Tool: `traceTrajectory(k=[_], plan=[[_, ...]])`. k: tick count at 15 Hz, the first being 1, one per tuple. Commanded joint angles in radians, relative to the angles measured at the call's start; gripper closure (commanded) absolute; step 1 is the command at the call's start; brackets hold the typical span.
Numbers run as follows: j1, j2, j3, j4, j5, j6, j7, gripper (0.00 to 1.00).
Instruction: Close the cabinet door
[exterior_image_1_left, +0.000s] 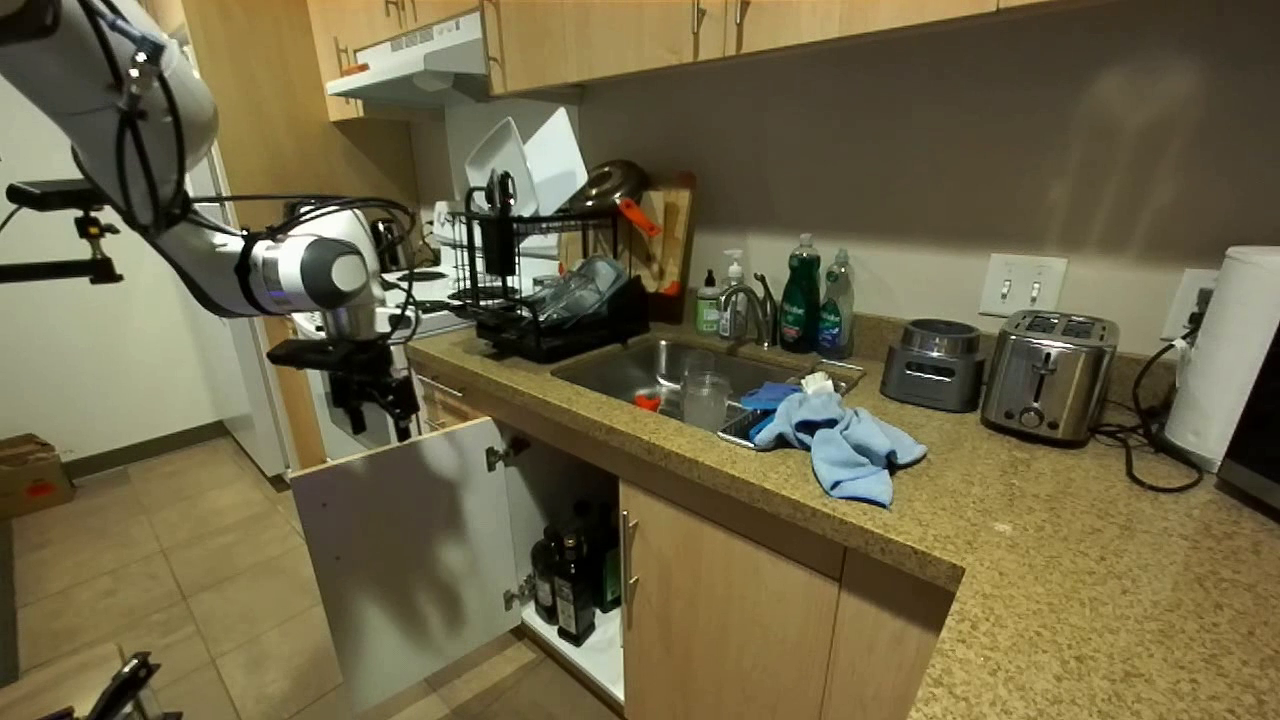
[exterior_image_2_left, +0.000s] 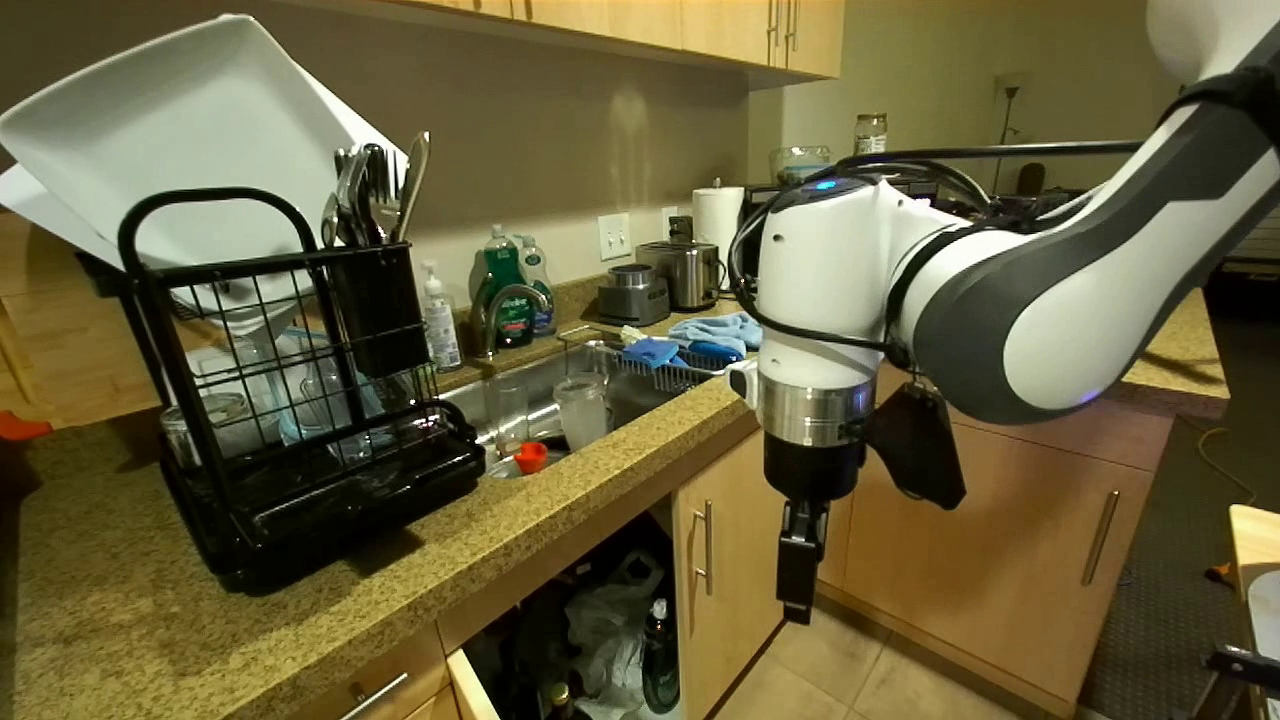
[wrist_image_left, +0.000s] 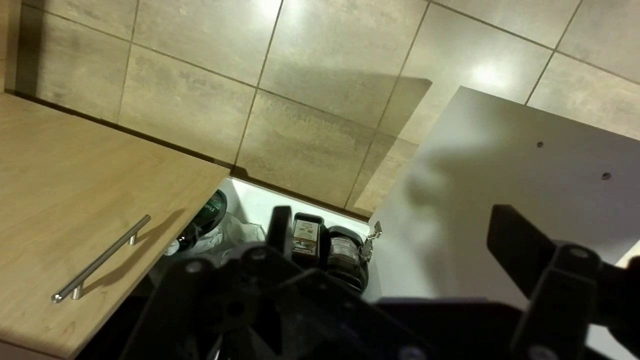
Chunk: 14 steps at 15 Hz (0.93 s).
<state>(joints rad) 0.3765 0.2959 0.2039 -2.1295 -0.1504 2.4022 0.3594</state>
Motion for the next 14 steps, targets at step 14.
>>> traceTrajectory(k=[14], plan=[[0.218,0.175,-0.050,0.171,-0.109,-0.011,0.239,0.00]])
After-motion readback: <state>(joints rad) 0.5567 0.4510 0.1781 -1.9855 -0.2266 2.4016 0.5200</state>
